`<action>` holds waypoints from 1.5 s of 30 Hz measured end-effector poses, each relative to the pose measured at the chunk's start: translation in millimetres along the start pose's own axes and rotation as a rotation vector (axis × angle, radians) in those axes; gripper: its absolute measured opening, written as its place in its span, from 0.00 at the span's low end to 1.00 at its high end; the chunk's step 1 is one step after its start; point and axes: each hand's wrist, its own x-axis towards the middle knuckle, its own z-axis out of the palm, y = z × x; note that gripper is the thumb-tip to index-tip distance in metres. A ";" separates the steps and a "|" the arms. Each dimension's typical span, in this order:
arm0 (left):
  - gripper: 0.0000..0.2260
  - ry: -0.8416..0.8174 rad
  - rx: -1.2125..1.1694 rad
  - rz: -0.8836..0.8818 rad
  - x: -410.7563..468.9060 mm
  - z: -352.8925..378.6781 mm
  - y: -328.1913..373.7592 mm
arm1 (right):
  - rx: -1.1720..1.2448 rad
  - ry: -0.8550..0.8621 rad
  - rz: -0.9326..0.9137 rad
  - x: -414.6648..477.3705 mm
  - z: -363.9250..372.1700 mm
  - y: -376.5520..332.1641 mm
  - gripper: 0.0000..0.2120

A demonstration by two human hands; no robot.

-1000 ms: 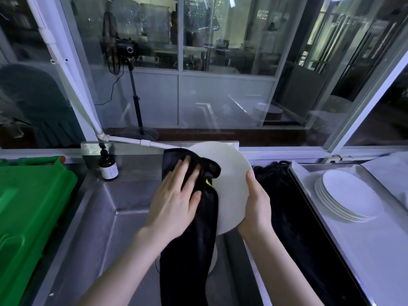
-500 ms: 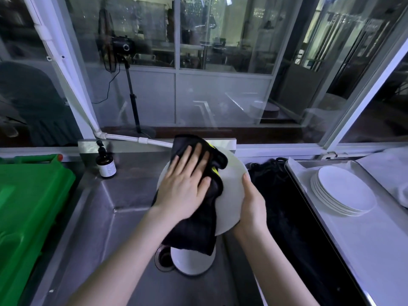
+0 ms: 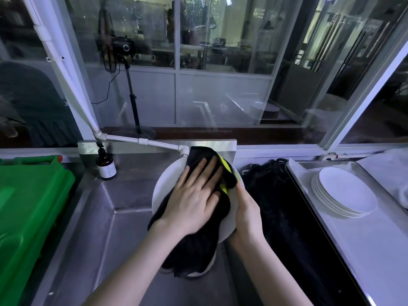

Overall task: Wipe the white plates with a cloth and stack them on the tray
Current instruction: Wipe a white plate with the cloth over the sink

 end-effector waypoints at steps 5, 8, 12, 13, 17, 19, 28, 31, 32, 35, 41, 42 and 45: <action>0.29 0.008 0.083 -0.150 -7.4 -5.3 -20.6 | 0.054 0.065 -0.087 13.5 -12.3 -19.3 0.14; 0.28 0.050 -0.013 -0.144 -30.5 3.6 1.5 | 0.087 0.100 -0.110 19.7 -13.8 -25.9 0.14; 0.26 0.069 -0.082 -0.044 -33.7 13.2 28.2 | 0.044 0.067 -0.070 14.4 -5.0 -14.4 0.15; 0.26 0.063 -0.079 -0.043 -26.2 12.6 27.0 | 0.019 0.046 -0.054 10.9 -3.3 -8.6 0.15; 0.29 0.037 0.006 -0.103 10.4 1.5 2.0 | -0.052 -0.018 -0.002 0.5 0.8 7.1 0.13; 0.30 0.050 0.008 -0.134 24.3 -8.9 -11.6 | -0.080 -0.051 0.019 -0.7 0.3 6.7 0.13; 0.22 -0.019 -0.579 -0.261 9.3 -19.8 -57.9 | -0.601 -0.264 -0.296 17.0 -23.9 -28.4 0.19; 0.13 -0.069 -0.584 -0.190 14.2 -23.2 -53.0 | -0.858 -0.405 -0.365 20.2 -19.4 -27.8 0.16; 0.12 -0.084 -0.603 -0.169 15.6 -24.2 -53.1 | -0.910 -0.434 -0.374 21.4 -17.4 -27.9 0.17; 0.09 -0.082 -0.729 -0.219 10.3 -24.0 -59.3 | -0.921 -0.458 -0.381 26.1 -20.2 -36.3 0.19; 0.06 0.181 -0.927 -0.676 -22.0 3.0 -52.2 | -0.479 -0.174 -0.267 30.5 -30.3 -36.8 0.18; 0.06 0.156 -0.913 -0.654 -22.1 3.4 -53.8 | -0.478 -0.174 -0.245 31.2 -31.5 -34.6 0.19; 0.05 0.075 -0.825 -0.467 -14.1 -6.1 -62.9 | -0.624 -0.281 -0.248 31.7 -29.9 -35.3 0.18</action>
